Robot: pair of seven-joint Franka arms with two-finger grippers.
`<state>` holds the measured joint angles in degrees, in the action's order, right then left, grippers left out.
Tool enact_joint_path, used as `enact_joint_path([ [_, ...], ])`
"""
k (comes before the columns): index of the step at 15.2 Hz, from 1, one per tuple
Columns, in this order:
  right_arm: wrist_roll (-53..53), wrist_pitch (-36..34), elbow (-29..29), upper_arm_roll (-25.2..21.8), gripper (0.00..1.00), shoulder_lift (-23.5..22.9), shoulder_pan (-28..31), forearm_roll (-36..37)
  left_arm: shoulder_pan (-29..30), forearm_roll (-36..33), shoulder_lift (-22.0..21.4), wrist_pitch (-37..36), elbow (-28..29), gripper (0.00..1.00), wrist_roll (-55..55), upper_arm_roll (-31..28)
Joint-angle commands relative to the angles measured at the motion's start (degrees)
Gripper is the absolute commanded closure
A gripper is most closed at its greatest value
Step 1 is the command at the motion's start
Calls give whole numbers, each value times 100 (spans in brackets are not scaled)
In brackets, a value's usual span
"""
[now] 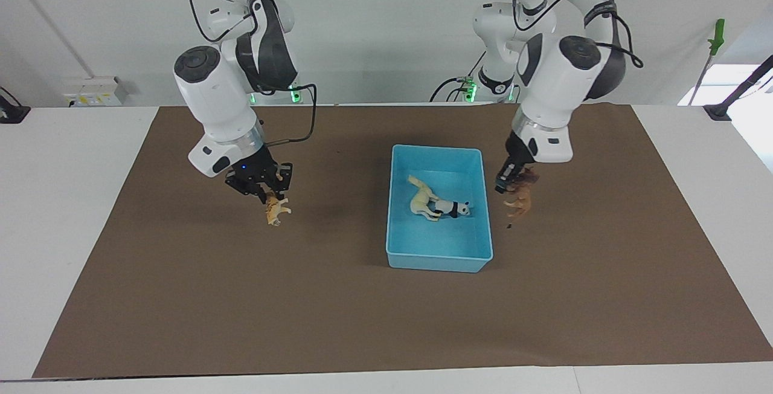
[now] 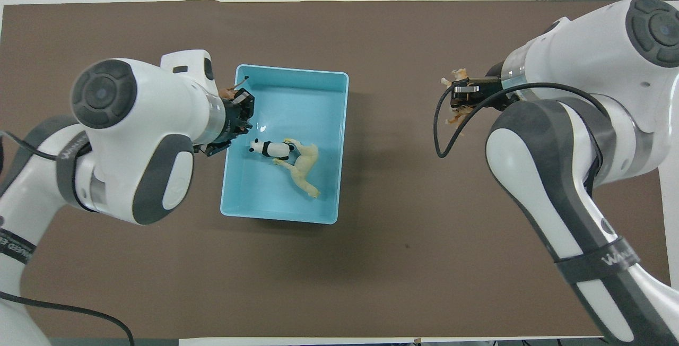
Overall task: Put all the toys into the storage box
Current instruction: 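Lift the brown horse over the box with the left gripper, then release the brown horse and tan lion into the box with both grippers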
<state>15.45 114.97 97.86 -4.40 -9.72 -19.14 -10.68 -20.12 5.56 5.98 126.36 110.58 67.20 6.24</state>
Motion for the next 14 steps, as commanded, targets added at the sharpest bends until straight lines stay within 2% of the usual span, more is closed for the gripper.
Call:
enact_joint_path([
  [1, 1044, 104, -285, 18, 97, -267, -598, -84, -360, 103, 34, 878, 647, 100, 65, -115],
  [2, 1247, 122, -311, 18, 97, -276, -783, -75, -448, 112, 61, 1099, 805, 100, 65, -115],
  [3, 1528, 140, -373, 10, 97, -319, -1028, -57, -466, 103, 61, 1188, 868, 70, 74, -115],
  [4, 1818, 218, -399, 1, 96, -390, -1248, -22, -466, 103, 61, 1172, 851, 15, 83, -115],
  [5, 2108, 341, -400, 1, 96, -442, -1442, 74, -458, 103, 61, 1145, 825, 0, 100, -115],
  [8, 2365, 500, -321, 18, 96, -452, -1602, 312, -344, 103, -44, 857, 649, 0, 74, -132],
  [12, 2865, 745, -347, 18, 92, -565, -1979, 321, 139, 33, -115, 118, 236, 0, -119, -176],
  [13, 2971, 842, -356, 18, 85, -636, -2076, 329, 279, 33, -132, 4, 175, 0, -215, -185],
  [14, 3042, 869, -356, 10, 74, -645, -2155, 329, 524, 33, -193, -163, 78, 0, -433, -185],
])
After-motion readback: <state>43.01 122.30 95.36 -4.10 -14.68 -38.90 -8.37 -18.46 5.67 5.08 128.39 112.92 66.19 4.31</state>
